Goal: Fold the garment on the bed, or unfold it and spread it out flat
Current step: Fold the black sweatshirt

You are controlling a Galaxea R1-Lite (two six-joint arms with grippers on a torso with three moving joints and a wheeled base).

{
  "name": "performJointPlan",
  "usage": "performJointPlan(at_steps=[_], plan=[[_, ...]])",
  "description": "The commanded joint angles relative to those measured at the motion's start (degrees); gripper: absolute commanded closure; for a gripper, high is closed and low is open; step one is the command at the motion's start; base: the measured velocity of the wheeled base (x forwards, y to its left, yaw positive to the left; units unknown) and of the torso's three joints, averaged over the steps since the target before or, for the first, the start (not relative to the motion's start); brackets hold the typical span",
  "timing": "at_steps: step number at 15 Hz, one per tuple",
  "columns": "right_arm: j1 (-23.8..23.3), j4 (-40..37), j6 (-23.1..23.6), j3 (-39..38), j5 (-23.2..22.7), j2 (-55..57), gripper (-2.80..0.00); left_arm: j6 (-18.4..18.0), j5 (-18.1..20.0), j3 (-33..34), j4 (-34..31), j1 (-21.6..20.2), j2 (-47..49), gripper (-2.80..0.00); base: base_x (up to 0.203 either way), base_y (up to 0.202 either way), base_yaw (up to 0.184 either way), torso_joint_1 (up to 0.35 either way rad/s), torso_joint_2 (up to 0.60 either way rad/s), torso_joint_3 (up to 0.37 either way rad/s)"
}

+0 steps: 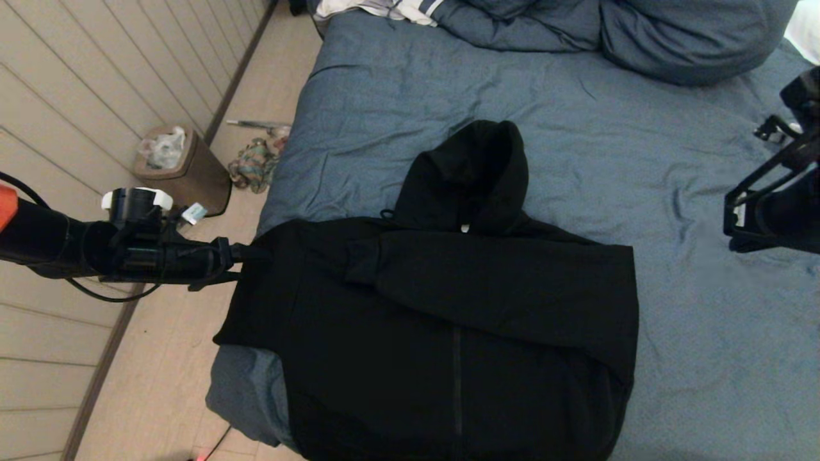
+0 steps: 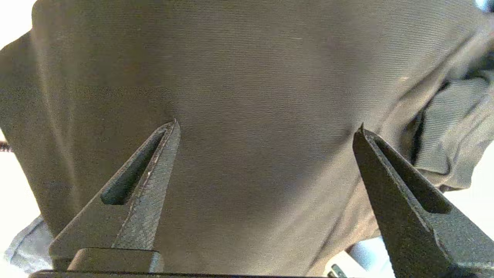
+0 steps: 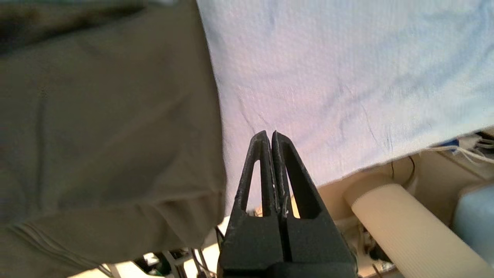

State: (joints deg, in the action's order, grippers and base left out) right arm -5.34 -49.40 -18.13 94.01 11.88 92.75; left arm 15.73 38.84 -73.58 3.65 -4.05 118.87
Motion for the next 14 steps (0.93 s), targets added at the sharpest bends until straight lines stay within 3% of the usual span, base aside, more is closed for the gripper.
performJointPlan(at_steps=[1,4,8,9,14], plan=[[0.2,-0.3,-0.1,2.5,0.1,1.7,0.00,0.1,0.2,0.4,0.8,0.1,1.2,-2.80,0.000,0.000,0.000,0.000,0.00,0.000],[1.2,-0.4,0.0,3.2,0.0,1.0,0.00,0.2,0.2,0.5,4.9,0.2,4.8,-2.80,0.000,0.000,0.000,0.000,0.00,0.000],[1.2,-0.3,0.5,4.8,0.1,0.6,0.00,0.2,0.0,0.6,5.7,0.3,5.1,-2.80,0.000,0.000,0.000,0.000,0.00,0.000],[1.2,-0.3,0.5,5.0,0.1,0.8,0.00,0.1,0.0,1.0,5.7,0.3,4.8,0.00,0.000,0.000,0.000,0.000,0.00,0.000],[1.4,-0.3,0.4,4.7,0.1,1.6,0.00,0.3,0.0,2.7,8.1,0.3,2.9,0.00,0.000,0.000,0.000,0.000,0.00,0.000]])
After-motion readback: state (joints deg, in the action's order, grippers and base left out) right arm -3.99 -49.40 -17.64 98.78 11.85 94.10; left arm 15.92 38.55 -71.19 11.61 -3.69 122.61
